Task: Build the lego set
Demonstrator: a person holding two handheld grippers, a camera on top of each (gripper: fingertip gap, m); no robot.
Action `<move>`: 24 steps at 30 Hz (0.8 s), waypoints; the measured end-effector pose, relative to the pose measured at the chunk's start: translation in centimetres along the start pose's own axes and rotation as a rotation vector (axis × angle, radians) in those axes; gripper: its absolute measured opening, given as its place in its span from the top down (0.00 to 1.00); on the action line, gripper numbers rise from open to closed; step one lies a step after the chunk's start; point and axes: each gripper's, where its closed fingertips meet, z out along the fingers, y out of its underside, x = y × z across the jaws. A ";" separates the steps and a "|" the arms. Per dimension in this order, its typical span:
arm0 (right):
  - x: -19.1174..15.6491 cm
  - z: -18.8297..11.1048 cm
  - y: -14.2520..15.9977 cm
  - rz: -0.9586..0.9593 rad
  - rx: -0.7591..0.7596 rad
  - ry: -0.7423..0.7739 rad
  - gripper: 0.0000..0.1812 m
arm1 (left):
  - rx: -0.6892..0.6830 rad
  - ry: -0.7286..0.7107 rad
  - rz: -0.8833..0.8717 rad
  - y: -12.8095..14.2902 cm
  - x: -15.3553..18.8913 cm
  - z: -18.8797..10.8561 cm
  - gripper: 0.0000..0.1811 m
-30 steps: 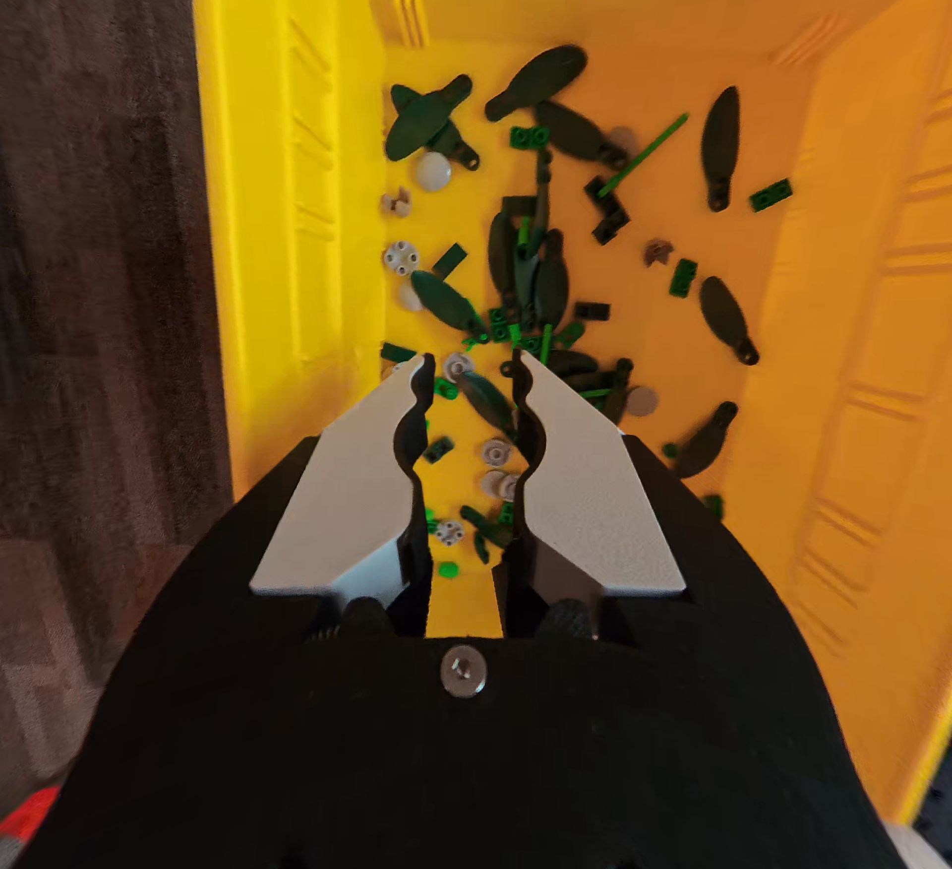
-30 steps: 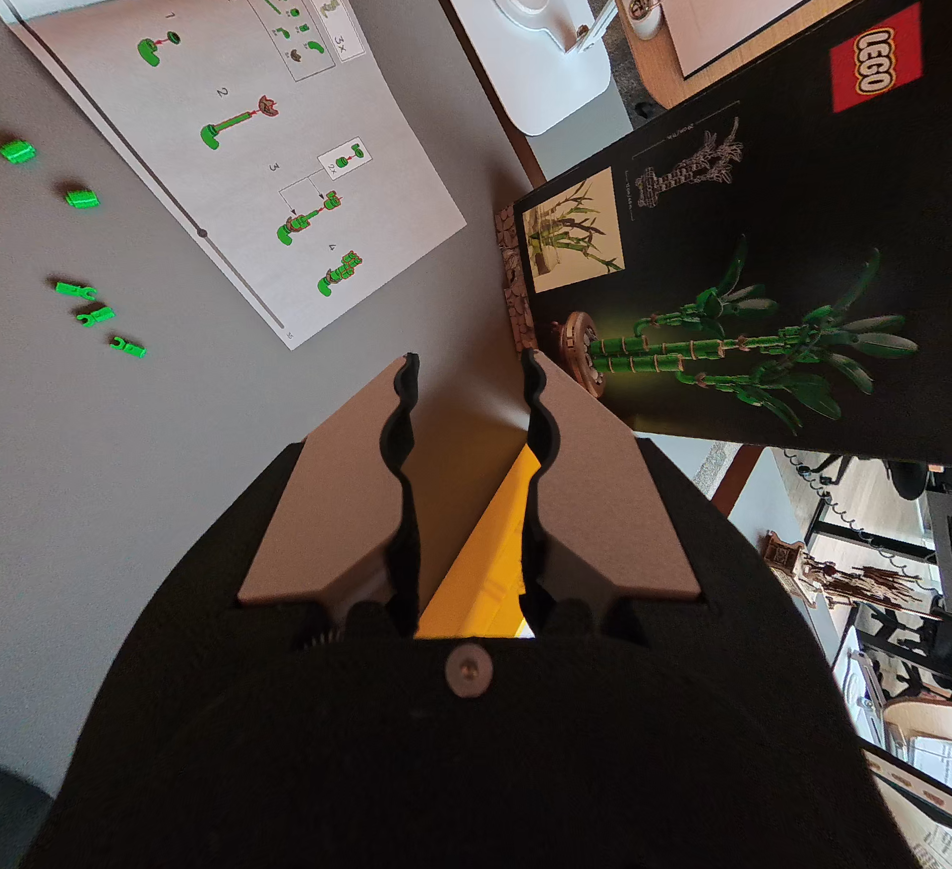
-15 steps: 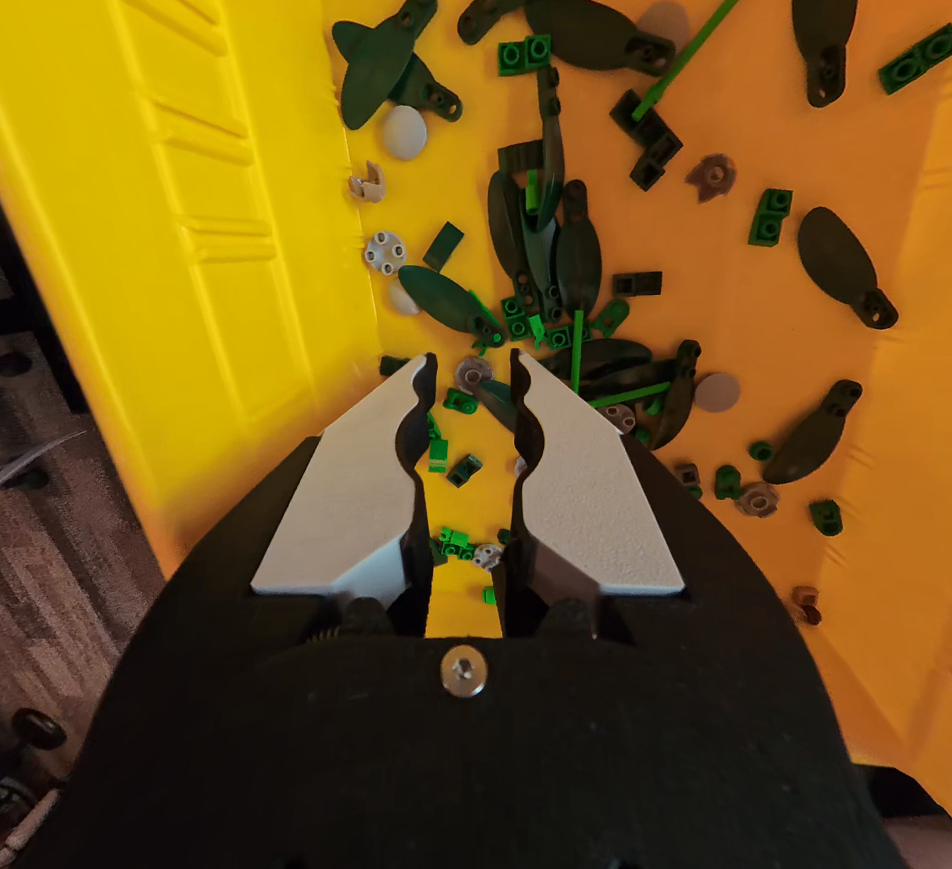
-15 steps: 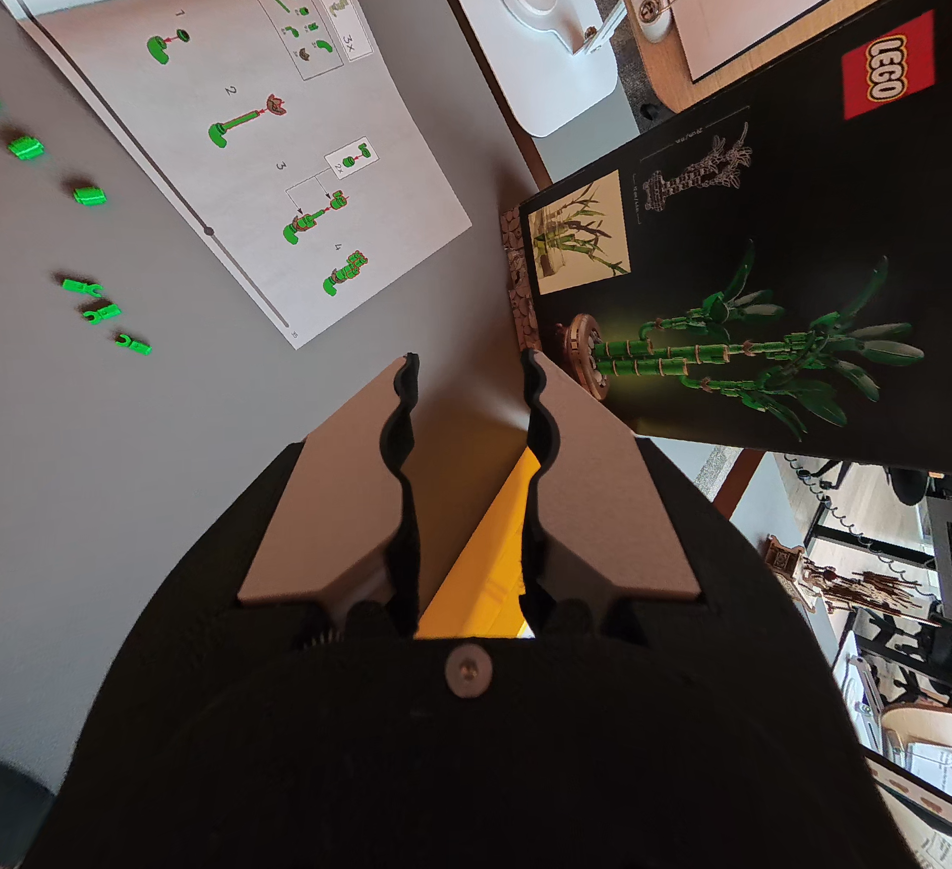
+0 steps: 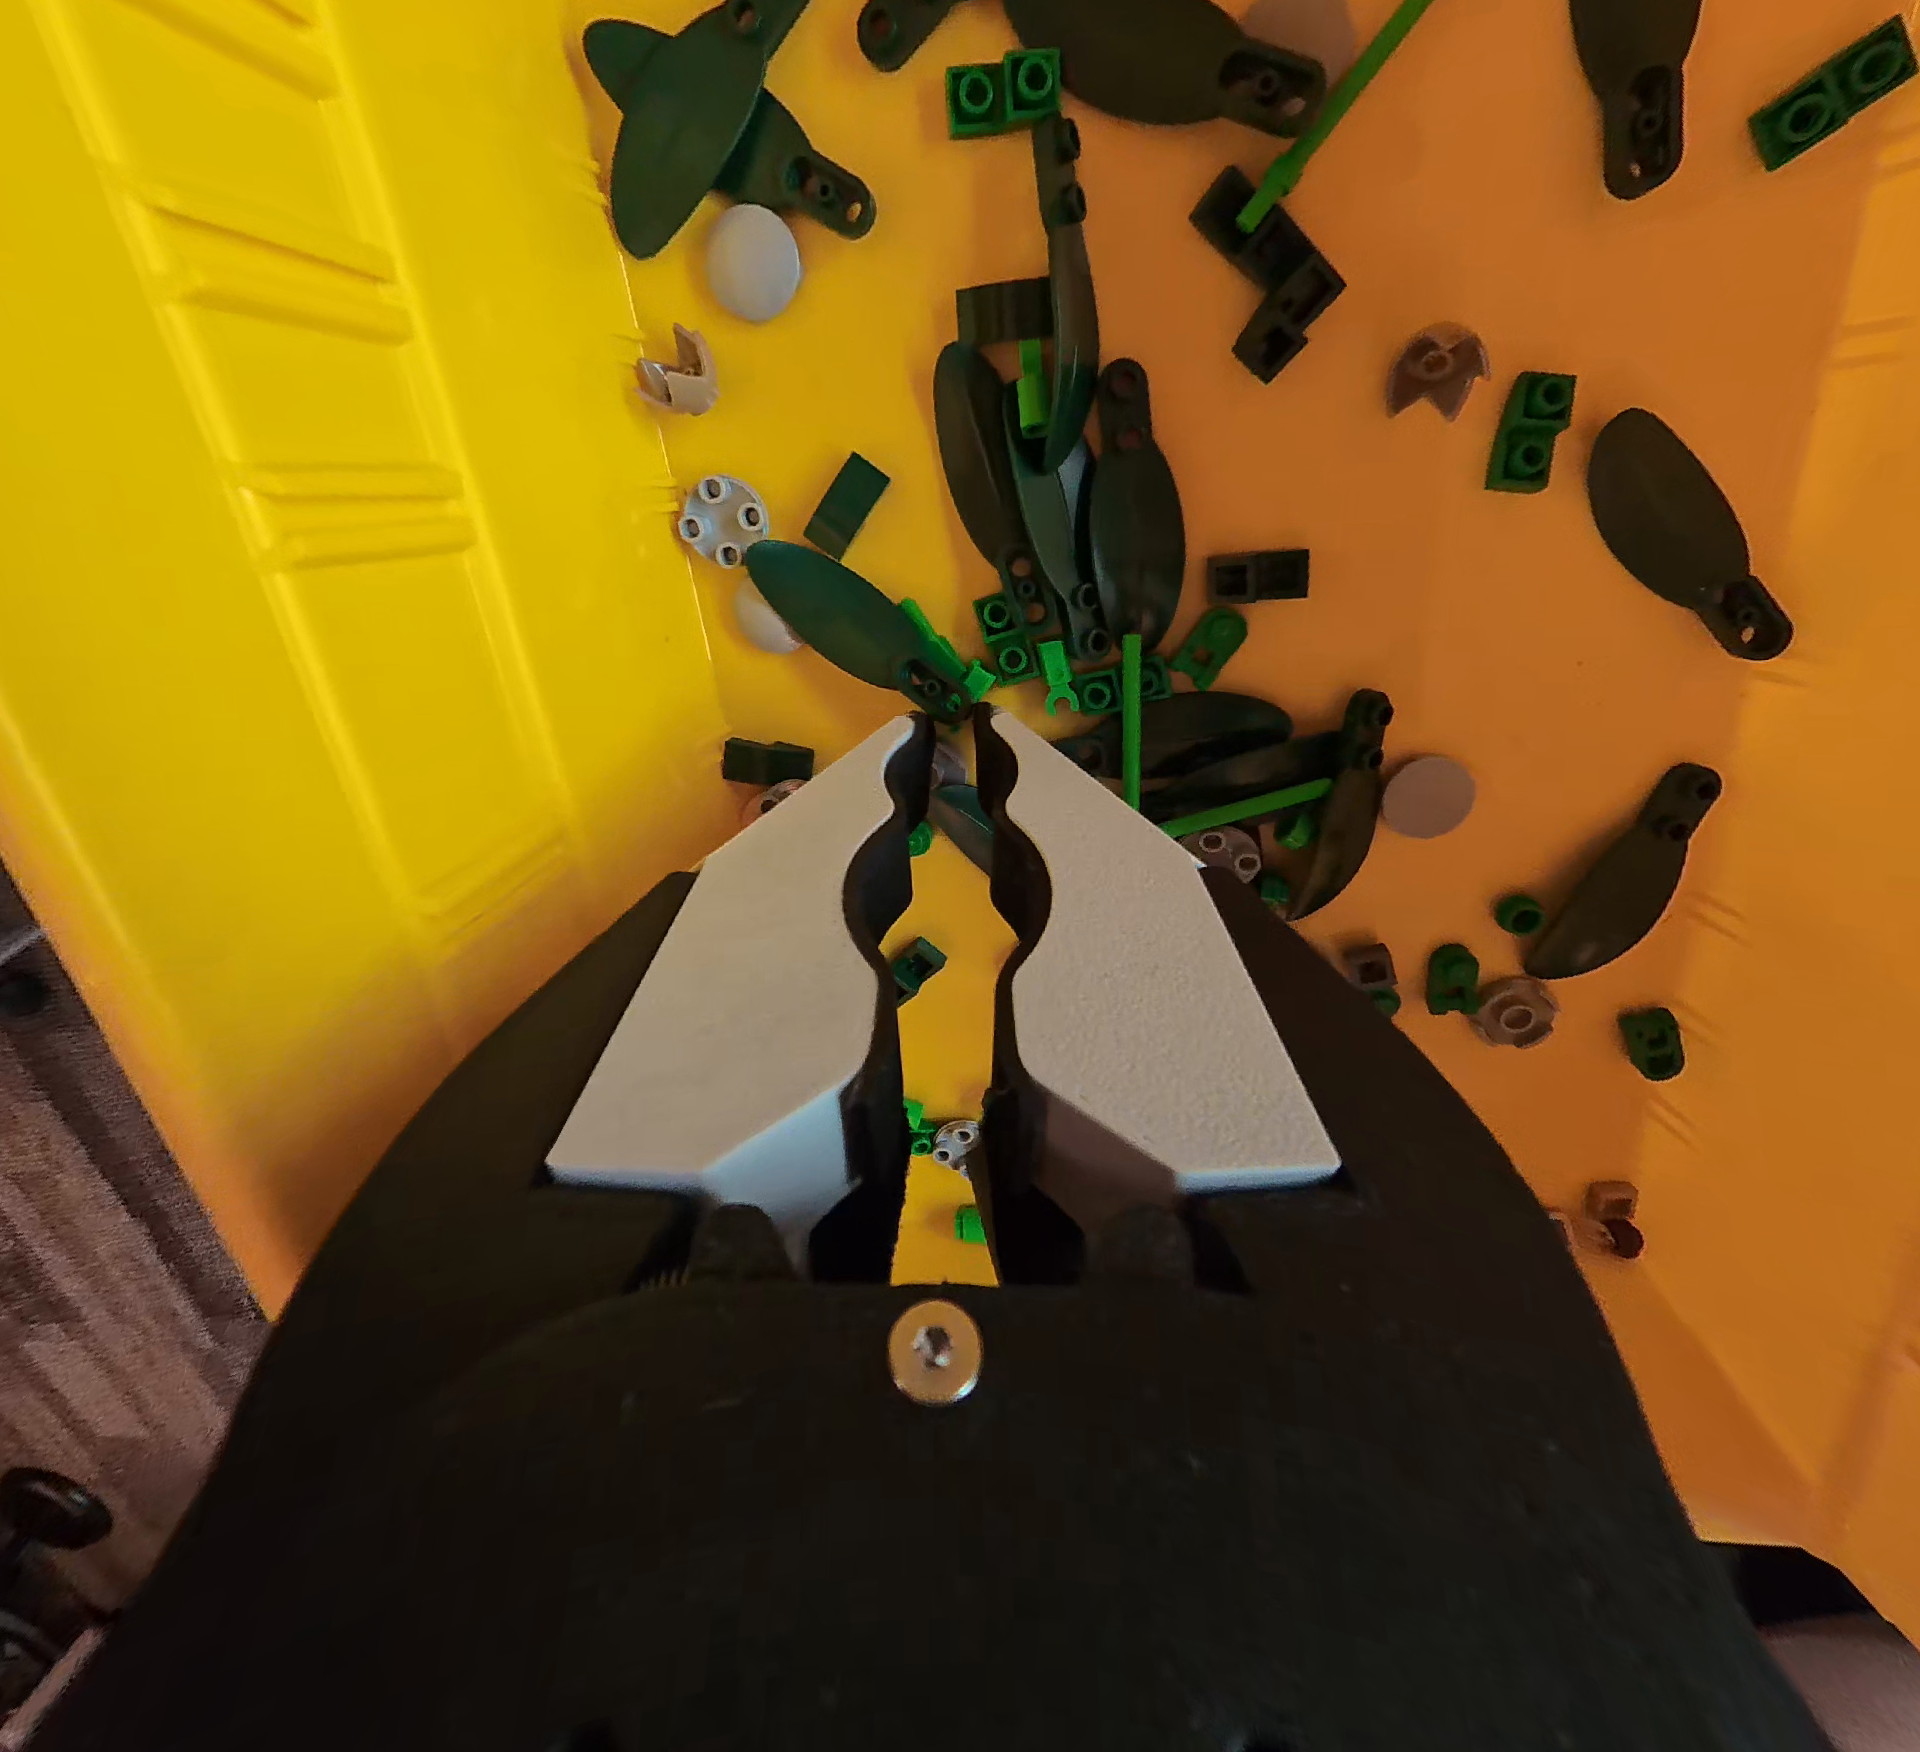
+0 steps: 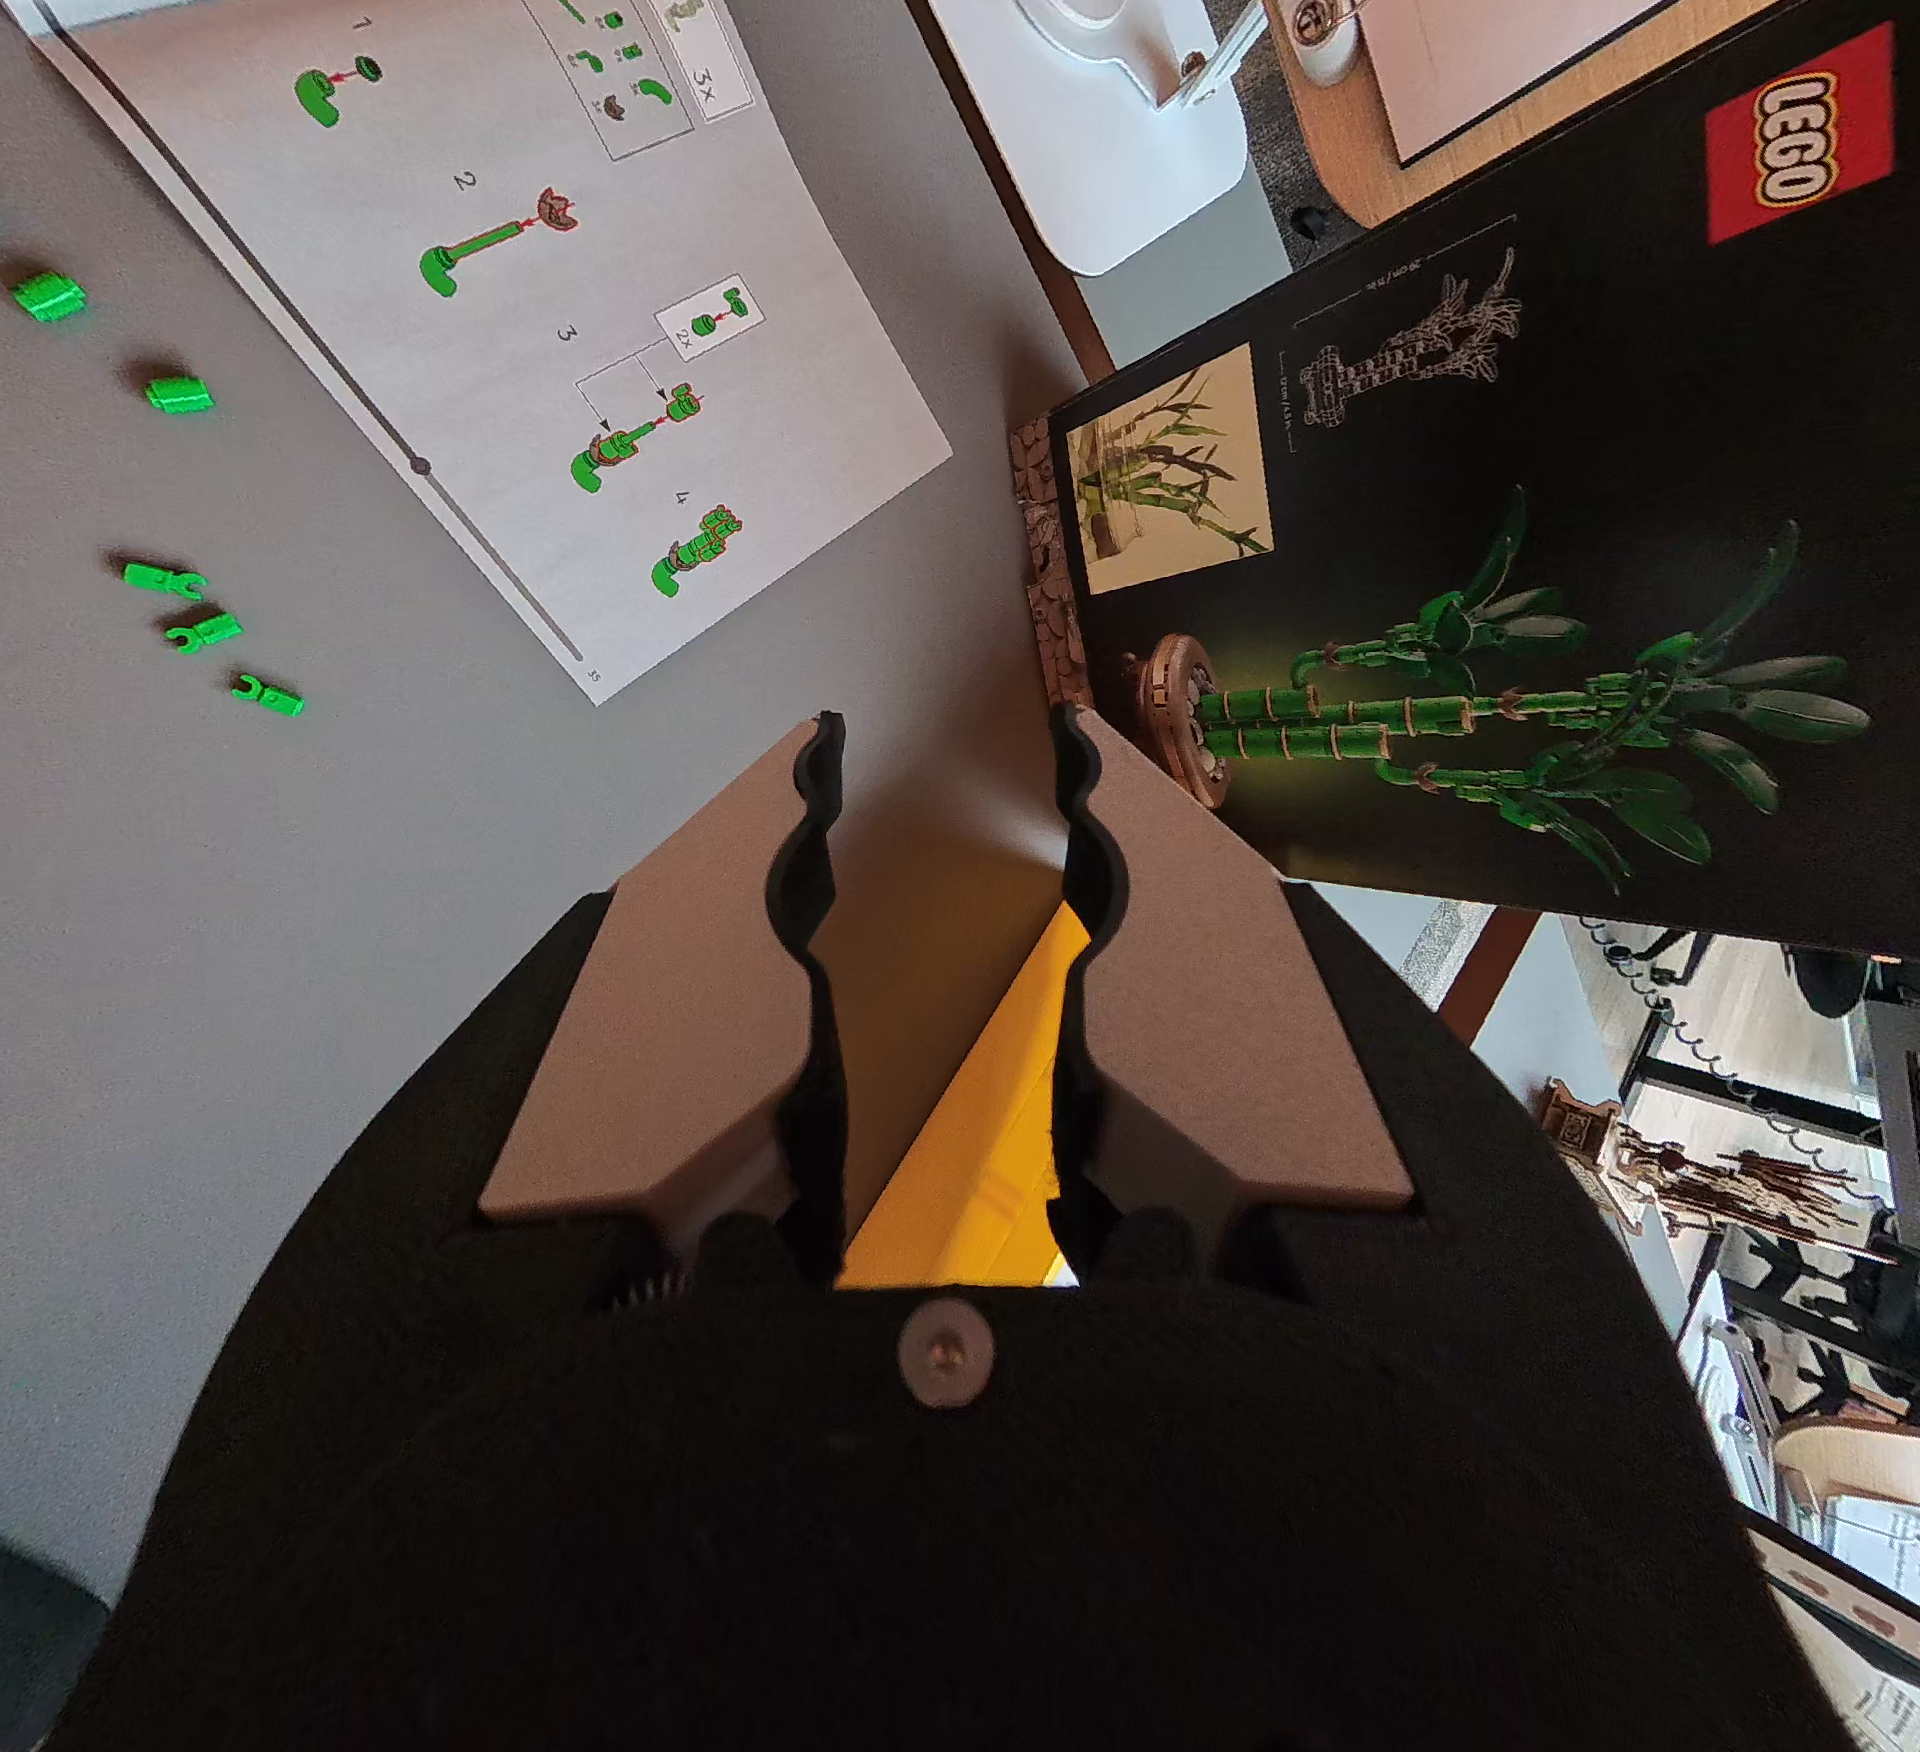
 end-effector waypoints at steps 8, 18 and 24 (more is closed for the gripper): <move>0.0 0.0 0.0 -0.003 -0.001 -0.001 0.78 | -0.012 -0.024 0.001 0.1 -0.3 -0.4 0.98; -0.1 0.0 0.1 -0.005 -0.006 -0.002 0.78 | 0.019 -0.106 -0.005 0.8 -0.6 -5.0 0.98; 0.0 -0.3 0.0 -0.005 -0.002 0.007 0.78 | 0.317 -0.114 0.061 -3.5 3.7 -13.7 0.98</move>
